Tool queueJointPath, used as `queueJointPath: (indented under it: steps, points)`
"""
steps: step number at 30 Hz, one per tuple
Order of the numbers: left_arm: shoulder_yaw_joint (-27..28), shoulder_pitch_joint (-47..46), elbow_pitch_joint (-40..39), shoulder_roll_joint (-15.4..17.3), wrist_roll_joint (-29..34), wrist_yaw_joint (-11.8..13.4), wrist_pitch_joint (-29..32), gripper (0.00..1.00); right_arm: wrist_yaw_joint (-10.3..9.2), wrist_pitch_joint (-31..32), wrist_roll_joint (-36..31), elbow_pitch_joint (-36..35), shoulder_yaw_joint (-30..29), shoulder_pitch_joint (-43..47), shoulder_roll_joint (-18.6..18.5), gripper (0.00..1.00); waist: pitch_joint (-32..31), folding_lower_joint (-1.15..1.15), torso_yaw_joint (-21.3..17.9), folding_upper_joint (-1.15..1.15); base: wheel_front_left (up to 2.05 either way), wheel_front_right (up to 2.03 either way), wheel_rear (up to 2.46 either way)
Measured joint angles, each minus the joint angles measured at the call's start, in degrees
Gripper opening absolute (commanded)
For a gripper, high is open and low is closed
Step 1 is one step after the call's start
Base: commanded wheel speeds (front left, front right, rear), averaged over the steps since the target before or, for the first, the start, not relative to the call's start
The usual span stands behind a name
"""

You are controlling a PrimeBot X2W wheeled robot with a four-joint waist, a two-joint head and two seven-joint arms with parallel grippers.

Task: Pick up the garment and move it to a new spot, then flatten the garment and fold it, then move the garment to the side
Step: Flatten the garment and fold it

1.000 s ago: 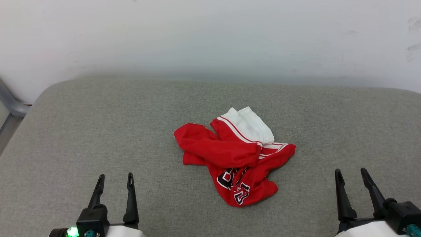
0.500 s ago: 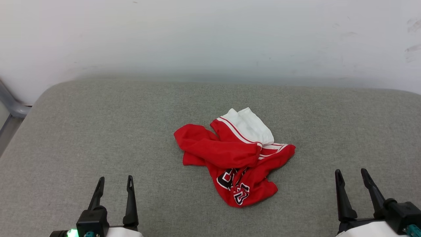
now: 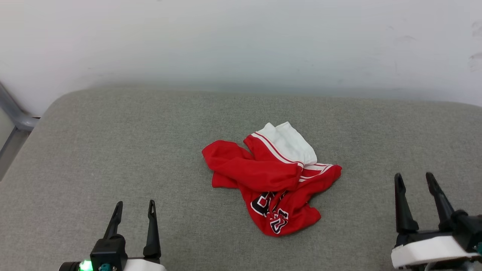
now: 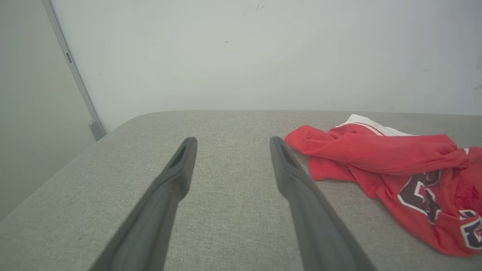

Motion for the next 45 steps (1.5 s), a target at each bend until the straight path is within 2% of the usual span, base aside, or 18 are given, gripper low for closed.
queueJointPath:
  steps: [8, 13, 17, 23, 29, 33, 40, 45]
  points:
    - [-0.5, -1.6, -0.4, -0.1, 0.1, -0.1, 0.0, 1.00, 0.00, 0.0, -3.0, -2.2, -0.3, -12.2, -0.5, 1.00, 2.4, 0.00, 1.3, 0.00, 0.00, 0.00, 0.00]
    - [-1.6, -4.1, -0.8, -0.2, 0.1, -0.1, 0.0, 1.00, 0.00, 0.0, -2.0, 0.4, 4.1, -23.6, -6.7, 1.00, 5.7, 0.01, 2.7, 0.00, 0.00, 0.00, 0.00]
    - [-2.7, -6.2, -1.2, -0.3, -0.1, 0.2, 0.0, 1.00, 0.01, 0.6, 0.9, 6.5, 11.4, -32.5, -12.9, 1.00, 8.8, 0.01, 3.9, 0.00, 0.00, 0.00, 0.00]
    - [-4.9, -9.4, -2.0, -0.3, -1.3, 1.4, 0.0, 1.00, 0.01, 12.2, 10.2, 12.3, 25.9, -45.9, -21.6, 1.00, 13.6, 0.01, 6.2, 0.00, 0.00, 0.00, 0.00]
    - [-7.3, -11.8, -3.4, -0.3, -2.7, 3.1, 0.0, 1.00, 0.00, 30.6, 22.6, 15.2, 41.8, -56.1, -29.8, 1.00, 18.0, 0.02, 8.5, 0.00, 0.00, 0.00, 0.00]
    - [-8.9, -13.2, -4.1, -0.3, -3.8, 4.1, 0.0, 1.00, 0.02, 41.7, 30.0, 15.9, 48.9, -61.8, -33.8, 1.00, 20.7, 0.01, 10.0, 0.00, 0.00, 0.00, 0.00]
    - [-11.8, -15.5, -5.4, -0.3, -5.7, 5.8, 0.0, 1.00, 0.02, 56.0, 36.5, 17.5, 57.4, -69.5, -37.3, 1.00, 25.3, 0.01, 12.9, 0.00, 0.00, 0.00, 0.00]
    - [-13.8, -17.0, -6.4, -0.3, -7.2, 7.1, 0.0, 1.00, 0.02, 59.9, 37.7, 18.7, 61.2, -73.6, -38.0, 1.00, 28.4, 0.01, 15.1, 0.00, 0.00, 0.00, 0.00]
